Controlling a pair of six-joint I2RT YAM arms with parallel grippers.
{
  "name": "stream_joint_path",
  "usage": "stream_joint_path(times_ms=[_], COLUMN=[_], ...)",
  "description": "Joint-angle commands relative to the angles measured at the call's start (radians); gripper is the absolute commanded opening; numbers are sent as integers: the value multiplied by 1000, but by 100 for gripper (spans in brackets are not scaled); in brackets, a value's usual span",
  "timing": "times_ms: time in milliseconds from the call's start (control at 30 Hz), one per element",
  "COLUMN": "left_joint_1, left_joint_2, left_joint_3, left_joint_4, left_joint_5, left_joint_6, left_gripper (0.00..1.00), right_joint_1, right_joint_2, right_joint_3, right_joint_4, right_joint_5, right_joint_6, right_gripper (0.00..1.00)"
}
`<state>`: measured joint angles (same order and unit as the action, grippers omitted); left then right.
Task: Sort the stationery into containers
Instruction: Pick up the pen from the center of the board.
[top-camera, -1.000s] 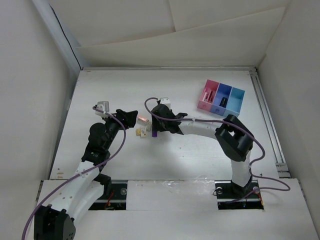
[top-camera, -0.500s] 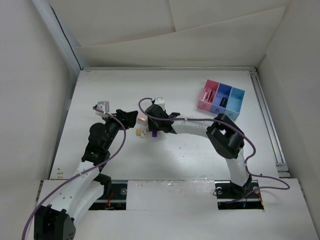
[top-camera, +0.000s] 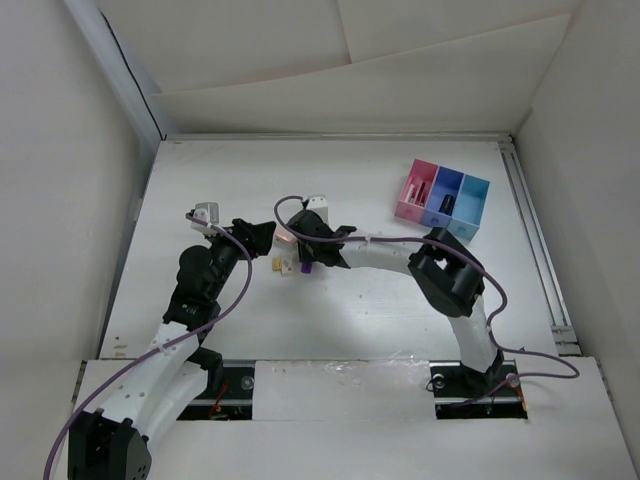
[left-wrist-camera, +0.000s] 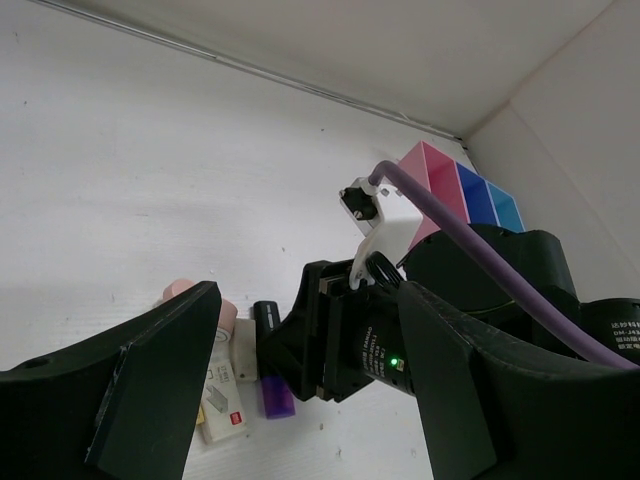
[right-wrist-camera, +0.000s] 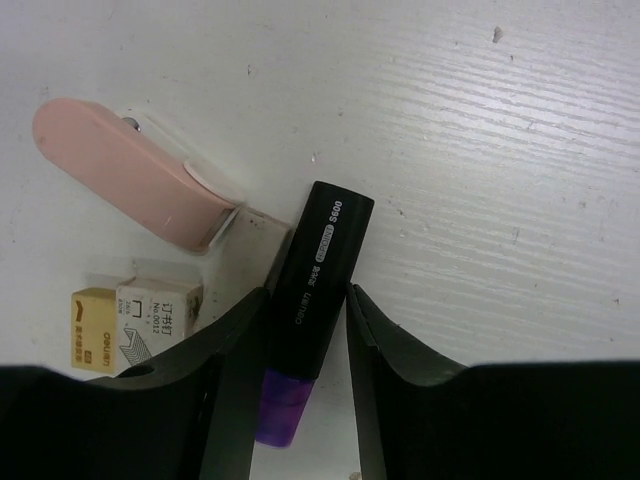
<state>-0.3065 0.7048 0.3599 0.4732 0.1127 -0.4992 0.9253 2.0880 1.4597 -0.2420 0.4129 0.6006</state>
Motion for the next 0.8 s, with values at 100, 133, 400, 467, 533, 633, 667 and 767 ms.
stream_joint_path(times_ms=[100, 133, 400, 467, 533, 633, 667, 767], left_joint_1=[-2, -2, -2, -2, -2, -2, -2, -2], left_joint_2=[-13, -13, -13, -13, -13, -13, -13, -13], left_joint_3=[44, 44, 44, 44, 44, 44, 44, 44], left_joint_4=[36, 36, 36, 36, 36, 36, 36, 36], left_joint_5=[16, 16, 16, 16, 16, 16, 16, 16], left_joint_6=[-4, -4, -4, -4, -4, -4, -4, -4], left_gripper=[68, 68, 68, 68, 68, 68, 68, 68], right_joint_1=[1, 1, 1, -8, -20, -58, -101, -196], right_joint_2=[-14, -14, 4, 4, -35, -138, -170, -308], right_joint_3=[-22, -22, -24, -24, -36, -61, -61, -105], right_joint_4=[-25, -25, -36, -26, -17, -17, -17, 3], right_joint_5=[47, 47, 38, 49, 59, 105, 106, 106], right_joint_6=[2, 2, 11, 11, 11, 11, 11, -11], right_gripper=[45, 45, 40, 26, 14, 13, 13, 13])
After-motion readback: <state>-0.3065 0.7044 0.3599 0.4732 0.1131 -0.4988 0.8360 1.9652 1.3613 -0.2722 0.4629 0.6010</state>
